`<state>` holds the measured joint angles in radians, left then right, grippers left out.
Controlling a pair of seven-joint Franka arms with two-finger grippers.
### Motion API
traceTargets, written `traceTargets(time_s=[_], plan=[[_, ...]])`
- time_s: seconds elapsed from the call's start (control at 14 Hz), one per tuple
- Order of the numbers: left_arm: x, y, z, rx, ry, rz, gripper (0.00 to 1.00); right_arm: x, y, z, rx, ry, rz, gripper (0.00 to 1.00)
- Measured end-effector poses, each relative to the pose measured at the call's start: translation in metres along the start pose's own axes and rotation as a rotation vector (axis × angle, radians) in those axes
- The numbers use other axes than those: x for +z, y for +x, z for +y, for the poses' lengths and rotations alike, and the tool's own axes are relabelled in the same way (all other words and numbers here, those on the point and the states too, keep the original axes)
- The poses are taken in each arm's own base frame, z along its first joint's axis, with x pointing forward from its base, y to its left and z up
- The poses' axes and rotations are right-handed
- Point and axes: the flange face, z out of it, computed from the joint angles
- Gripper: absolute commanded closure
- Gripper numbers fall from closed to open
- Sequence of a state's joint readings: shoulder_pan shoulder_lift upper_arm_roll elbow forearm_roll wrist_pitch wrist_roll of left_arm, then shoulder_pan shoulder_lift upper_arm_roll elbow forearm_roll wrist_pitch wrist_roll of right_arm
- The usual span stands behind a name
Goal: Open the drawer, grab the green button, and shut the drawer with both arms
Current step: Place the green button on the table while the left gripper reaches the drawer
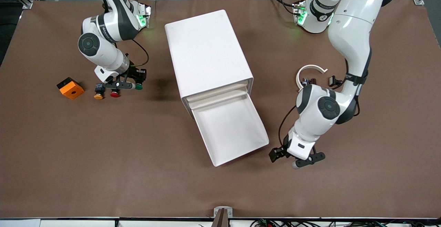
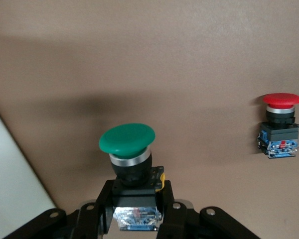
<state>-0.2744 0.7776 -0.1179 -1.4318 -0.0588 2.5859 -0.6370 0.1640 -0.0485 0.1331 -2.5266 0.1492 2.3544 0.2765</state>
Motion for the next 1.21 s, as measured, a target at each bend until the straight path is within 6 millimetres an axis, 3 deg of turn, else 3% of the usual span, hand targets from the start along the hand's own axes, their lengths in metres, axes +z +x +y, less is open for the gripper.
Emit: traceTargets(time_s=[0.14, 0.28, 0.57, 1.0, 1.21], plan=[[0.018, -0.012, 0.008, -0.009, -0.016, 0.007, 0.77, 0.018, -0.009, 0.012, -0.004, -0.002, 0.013, 1.0], [0.033, -0.023, 0.014, -0.004, -0.024, 0.005, 0.87, 0.027, -0.011, 0.029, -0.024, -0.002, 0.011, 1.0], [0.041, -0.033, 0.021, 0.008, -0.029, 0.001, 0.89, 0.034, -0.005, 0.07, -0.037, 0.008, 0.022, 1.0], [0.057, -0.06, 0.039, 0.027, -0.028, -0.023, 0.89, 0.072, -0.008, 0.074, -0.033, 0.003, -0.007, 1.0], [0.055, -0.059, 0.042, 0.024, -0.033, -0.019, 0.89, 0.083, -0.009, 0.075, -0.032, 0.001, -0.025, 1.0]])
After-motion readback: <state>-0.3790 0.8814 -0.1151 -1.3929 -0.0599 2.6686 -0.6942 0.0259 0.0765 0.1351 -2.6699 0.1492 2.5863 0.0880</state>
